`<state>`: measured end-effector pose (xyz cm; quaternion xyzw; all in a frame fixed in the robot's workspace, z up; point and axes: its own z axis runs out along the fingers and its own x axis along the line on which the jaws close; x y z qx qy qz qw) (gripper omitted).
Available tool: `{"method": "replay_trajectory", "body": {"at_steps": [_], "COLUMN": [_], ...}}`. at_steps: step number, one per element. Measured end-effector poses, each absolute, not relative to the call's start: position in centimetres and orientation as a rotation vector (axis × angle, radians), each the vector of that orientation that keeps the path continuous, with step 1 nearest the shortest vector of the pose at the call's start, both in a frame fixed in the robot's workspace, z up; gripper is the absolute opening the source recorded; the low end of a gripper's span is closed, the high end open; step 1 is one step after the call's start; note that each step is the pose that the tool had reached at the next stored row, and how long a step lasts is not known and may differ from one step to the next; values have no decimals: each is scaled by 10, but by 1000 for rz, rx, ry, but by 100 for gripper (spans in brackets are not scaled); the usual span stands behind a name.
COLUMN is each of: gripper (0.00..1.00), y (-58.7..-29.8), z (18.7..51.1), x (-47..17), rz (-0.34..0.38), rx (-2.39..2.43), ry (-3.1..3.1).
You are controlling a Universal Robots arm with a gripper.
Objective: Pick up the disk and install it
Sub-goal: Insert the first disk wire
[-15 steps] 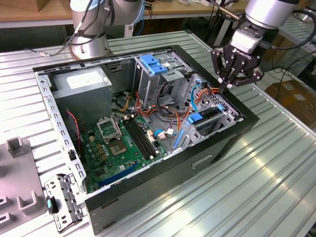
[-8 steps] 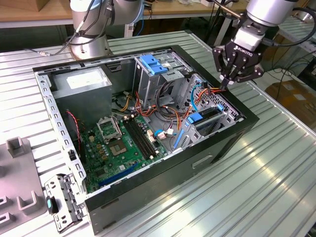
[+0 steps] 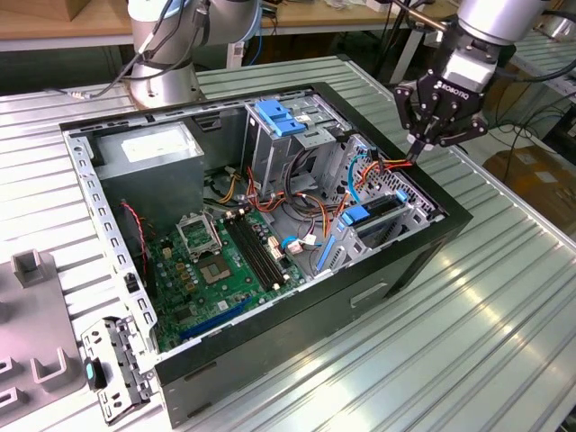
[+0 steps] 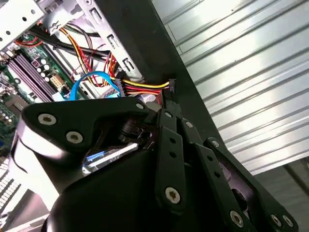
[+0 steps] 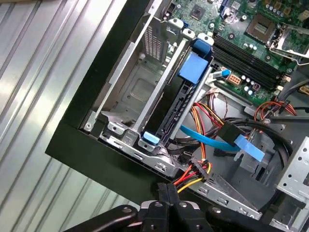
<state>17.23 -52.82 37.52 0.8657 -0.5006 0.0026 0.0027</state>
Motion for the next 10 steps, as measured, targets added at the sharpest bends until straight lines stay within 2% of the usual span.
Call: {"method": "replay_trajectory", "body": {"at_steps": [2, 3, 5, 6, 10], "gripper": [11, 18, 19, 25, 25], "y": [-528, -528, -528, -528, -528], "z": [375, 375, 375, 375, 375], "x": [173, 173, 173, 173, 173], "rz": [9, 9, 9, 9, 9], "rx": [2763, 2793, 2835, 2864, 2928], "ry": [-1485, -1428, -1342, -1280, -1125]}}
